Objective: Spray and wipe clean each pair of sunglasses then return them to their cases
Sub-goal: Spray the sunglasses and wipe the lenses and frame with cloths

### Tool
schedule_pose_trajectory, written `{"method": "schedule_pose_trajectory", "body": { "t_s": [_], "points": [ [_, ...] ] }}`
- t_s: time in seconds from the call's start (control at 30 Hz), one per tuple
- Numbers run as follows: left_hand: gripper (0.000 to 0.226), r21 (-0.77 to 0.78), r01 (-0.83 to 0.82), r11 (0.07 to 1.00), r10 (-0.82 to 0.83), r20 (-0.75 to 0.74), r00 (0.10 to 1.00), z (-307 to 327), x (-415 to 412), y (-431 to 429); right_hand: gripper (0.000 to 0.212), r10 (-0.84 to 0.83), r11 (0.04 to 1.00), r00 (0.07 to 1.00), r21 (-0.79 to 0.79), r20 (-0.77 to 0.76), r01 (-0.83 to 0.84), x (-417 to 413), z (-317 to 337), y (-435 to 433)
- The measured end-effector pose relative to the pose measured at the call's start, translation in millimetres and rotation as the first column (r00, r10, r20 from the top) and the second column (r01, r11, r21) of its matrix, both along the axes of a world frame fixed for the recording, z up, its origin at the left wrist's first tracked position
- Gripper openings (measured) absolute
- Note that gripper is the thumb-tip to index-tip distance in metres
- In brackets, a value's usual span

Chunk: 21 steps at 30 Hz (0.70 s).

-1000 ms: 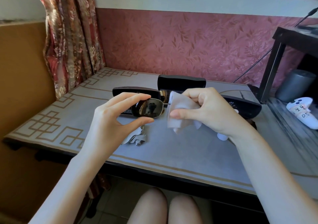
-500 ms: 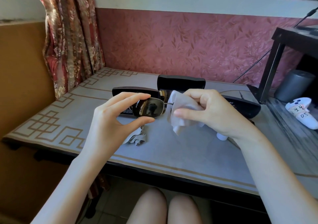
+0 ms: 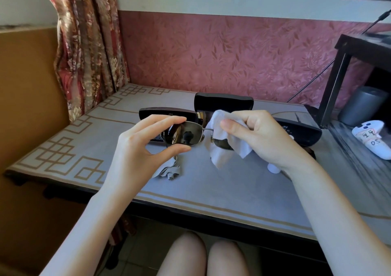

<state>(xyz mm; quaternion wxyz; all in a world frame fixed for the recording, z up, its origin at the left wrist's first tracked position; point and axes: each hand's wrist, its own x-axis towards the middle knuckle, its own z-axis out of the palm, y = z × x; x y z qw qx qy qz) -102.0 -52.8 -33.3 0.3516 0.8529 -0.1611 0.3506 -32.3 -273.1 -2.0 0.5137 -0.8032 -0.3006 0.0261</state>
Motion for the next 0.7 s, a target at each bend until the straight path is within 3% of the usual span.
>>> {"method": "schedule_pose_trajectory", "body": {
  "t_s": [0.17,0.4,0.7],
  "points": [
    [0.045,-0.051,0.014,0.999,-0.014,-0.009,1.0,0,-1,3,0.021,0.132,0.989,0.986,0.087,-0.099,-0.124,-1,-2,-15],
    [0.045,-0.08,0.011,0.997,-0.012,-0.014,1.0,0,-2,7,0.036,0.228,0.964,0.958,0.181,-0.173,-0.197,2,-10,-25],
    [0.048,-0.01,0.045,0.999,-0.045,-0.012,0.999,1,-1,2,0.012,0.11,0.994,0.989,-0.011,-0.095,-0.112,-5,6,-7]
  ]
}}
